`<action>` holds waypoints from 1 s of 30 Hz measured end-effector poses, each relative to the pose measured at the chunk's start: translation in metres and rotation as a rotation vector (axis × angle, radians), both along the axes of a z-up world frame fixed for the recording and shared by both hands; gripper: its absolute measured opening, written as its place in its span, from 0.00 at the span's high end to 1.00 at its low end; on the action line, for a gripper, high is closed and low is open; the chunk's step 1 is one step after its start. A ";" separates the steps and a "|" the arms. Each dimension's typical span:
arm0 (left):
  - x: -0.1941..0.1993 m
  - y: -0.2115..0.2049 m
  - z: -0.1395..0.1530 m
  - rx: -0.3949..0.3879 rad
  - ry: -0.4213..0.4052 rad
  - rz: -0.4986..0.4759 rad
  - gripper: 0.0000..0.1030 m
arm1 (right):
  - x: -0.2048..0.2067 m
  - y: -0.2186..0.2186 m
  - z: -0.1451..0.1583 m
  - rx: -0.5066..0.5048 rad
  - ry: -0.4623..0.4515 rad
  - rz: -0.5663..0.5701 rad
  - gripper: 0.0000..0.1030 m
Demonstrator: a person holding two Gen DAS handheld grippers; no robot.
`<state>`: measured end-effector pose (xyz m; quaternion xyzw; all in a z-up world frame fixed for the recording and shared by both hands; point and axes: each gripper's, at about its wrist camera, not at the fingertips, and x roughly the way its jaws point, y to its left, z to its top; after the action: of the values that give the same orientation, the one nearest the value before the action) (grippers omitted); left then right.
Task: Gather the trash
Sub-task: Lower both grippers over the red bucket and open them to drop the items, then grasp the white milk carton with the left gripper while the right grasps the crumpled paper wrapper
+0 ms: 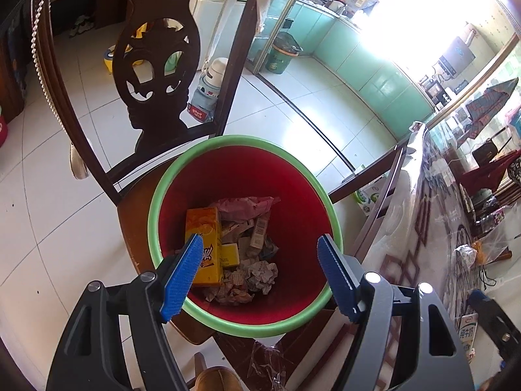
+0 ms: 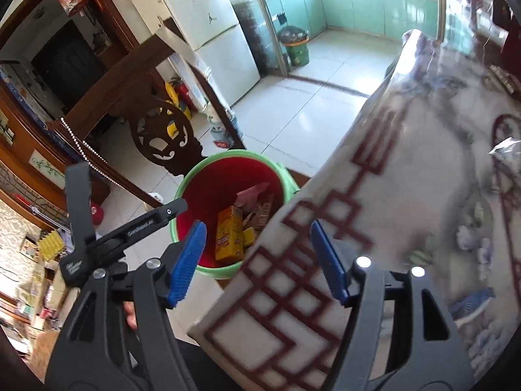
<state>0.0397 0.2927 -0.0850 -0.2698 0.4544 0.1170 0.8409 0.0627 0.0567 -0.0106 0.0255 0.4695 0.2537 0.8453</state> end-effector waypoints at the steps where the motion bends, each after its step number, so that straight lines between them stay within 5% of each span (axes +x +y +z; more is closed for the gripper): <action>1: 0.000 -0.002 0.001 0.008 -0.001 -0.007 0.33 | -0.006 -0.009 0.006 -0.007 -0.024 -0.007 0.34; 6: 0.001 -0.010 0.003 0.032 -0.010 -0.028 0.33 | -0.029 -0.056 0.023 -0.023 -0.085 -0.072 0.29; 14: 0.002 -0.028 0.012 0.101 -0.023 -0.067 0.33 | -0.062 -0.149 0.014 -0.188 -0.126 -0.209 0.28; 25: 0.009 -0.081 0.021 0.268 -0.044 -0.199 0.33 | -0.084 -0.368 -0.002 -0.321 -0.107 -0.759 0.14; 30: 0.001 -0.100 0.022 0.350 -0.049 -0.198 0.33 | -0.083 -0.452 -0.027 -0.332 -0.005 -0.973 0.12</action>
<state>0.0409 0.1928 -0.0630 -0.0764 0.4308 0.1042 0.8931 -0.0208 -0.3957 -0.0378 0.1061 0.4350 -0.2469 0.8594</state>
